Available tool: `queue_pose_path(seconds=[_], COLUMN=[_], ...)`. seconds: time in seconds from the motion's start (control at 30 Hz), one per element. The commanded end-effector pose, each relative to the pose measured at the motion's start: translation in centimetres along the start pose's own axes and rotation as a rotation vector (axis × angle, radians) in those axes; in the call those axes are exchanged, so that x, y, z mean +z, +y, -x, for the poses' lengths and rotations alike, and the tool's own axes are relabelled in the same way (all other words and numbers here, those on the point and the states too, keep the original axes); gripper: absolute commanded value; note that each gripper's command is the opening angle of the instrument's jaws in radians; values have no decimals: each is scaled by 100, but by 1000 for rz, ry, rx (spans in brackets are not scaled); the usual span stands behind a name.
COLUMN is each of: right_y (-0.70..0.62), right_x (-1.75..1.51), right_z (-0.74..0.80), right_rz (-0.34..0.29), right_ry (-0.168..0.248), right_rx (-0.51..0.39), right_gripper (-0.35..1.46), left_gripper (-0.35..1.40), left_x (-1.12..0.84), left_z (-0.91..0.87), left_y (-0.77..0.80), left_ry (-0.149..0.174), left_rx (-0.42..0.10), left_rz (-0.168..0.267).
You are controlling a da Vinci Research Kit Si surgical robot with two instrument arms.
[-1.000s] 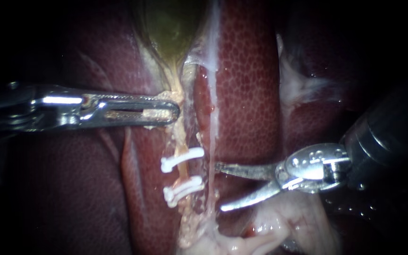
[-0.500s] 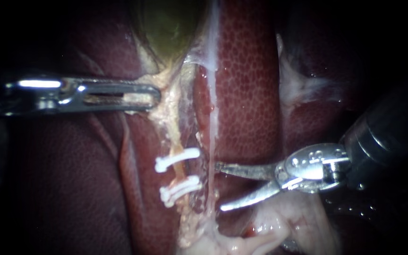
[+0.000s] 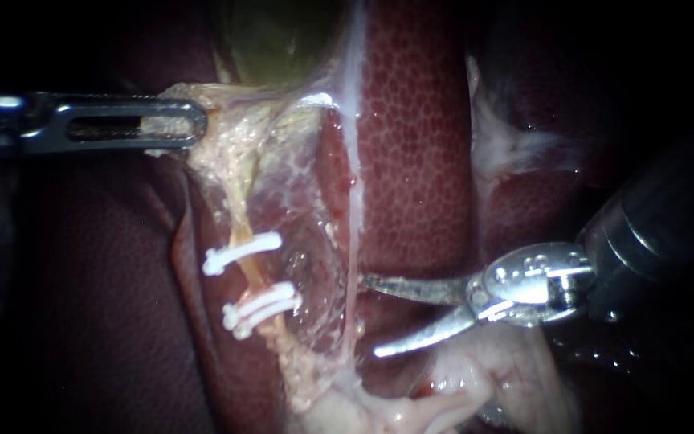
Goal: Go to the cutting position left tube
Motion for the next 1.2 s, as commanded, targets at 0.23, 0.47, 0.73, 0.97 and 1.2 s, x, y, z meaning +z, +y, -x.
queue_pose_path(seconds=[0.23,0.47,0.73,0.97,1.2], right_y=[5,19,44,59,68], right_x=[9,36,79,110,132], right_z=[5,25,45,65,73], right_rz=[6,8,11,12,20], right_ry=[0,-1,-3,-38,-44], right_rx=[-1,-8,-8,13,22], right_gripper=[143,143,143,143,143], left_gripper=[-35,-35,-35,-35,-35], left_x=[-1,0,2,3,3], left_z=[0,0,-1,-1,-1], left_y=[-1,-2,-4,-5,-8], left_ry=[0,0,-1,-4,-5], left_rx=[1,0,0,0,-1], left_rz=[1,2,4,4,6])
